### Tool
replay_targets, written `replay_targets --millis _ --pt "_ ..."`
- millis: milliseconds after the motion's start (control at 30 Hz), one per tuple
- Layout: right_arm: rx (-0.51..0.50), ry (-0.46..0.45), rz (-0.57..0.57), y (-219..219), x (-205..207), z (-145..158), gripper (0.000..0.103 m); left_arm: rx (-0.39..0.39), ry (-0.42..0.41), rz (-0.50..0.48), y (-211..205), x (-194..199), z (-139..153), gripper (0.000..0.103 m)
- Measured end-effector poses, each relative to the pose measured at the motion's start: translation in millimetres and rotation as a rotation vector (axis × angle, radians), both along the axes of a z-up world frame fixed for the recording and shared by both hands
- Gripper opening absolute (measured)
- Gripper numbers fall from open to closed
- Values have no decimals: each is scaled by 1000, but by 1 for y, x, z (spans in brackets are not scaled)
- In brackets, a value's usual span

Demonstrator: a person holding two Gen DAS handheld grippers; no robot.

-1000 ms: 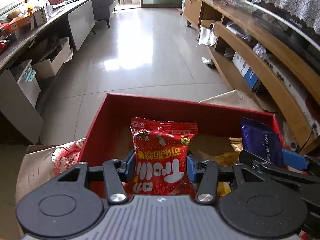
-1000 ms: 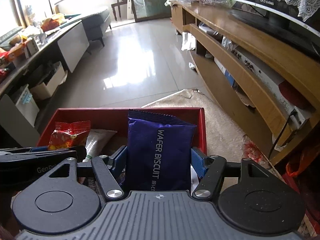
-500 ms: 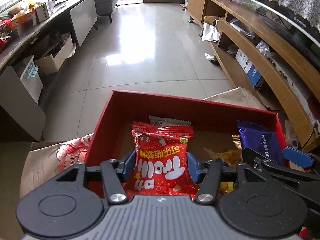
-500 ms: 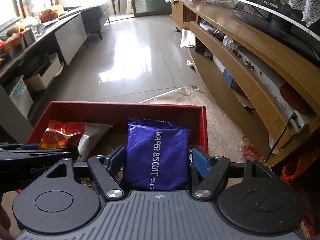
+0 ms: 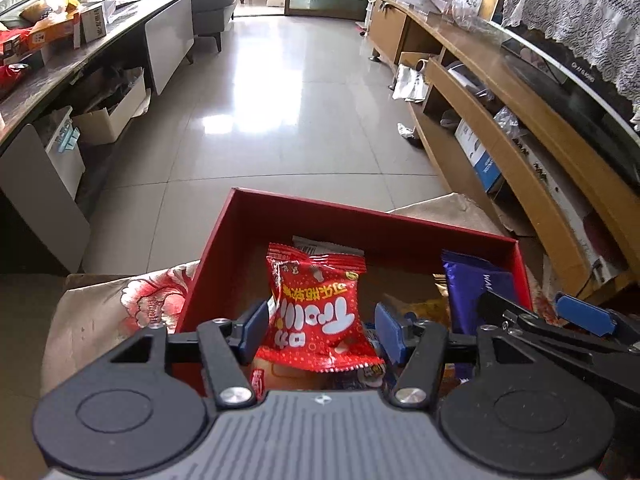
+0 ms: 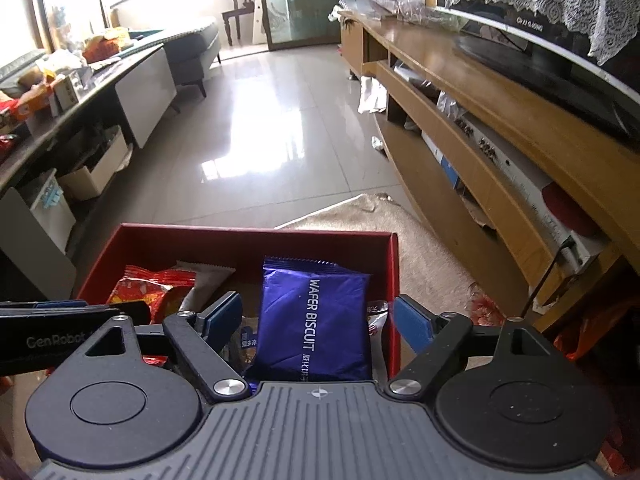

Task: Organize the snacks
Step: 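Lower both packets into the red box and open both tools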

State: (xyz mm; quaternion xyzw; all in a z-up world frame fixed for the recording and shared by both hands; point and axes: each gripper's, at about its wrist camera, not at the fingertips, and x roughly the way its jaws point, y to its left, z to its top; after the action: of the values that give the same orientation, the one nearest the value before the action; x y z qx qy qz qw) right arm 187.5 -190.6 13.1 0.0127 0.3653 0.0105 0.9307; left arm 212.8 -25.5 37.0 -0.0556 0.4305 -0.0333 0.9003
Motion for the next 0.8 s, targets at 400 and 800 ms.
replay_targets --millis 400,800 --pt "-25 -9 -24 -2 -25 12 88 1 4 5 5 -37 1 64" --pt "-5 9 -39 -5 -63 8 89 34 -6 -28 1 -70 1 65"
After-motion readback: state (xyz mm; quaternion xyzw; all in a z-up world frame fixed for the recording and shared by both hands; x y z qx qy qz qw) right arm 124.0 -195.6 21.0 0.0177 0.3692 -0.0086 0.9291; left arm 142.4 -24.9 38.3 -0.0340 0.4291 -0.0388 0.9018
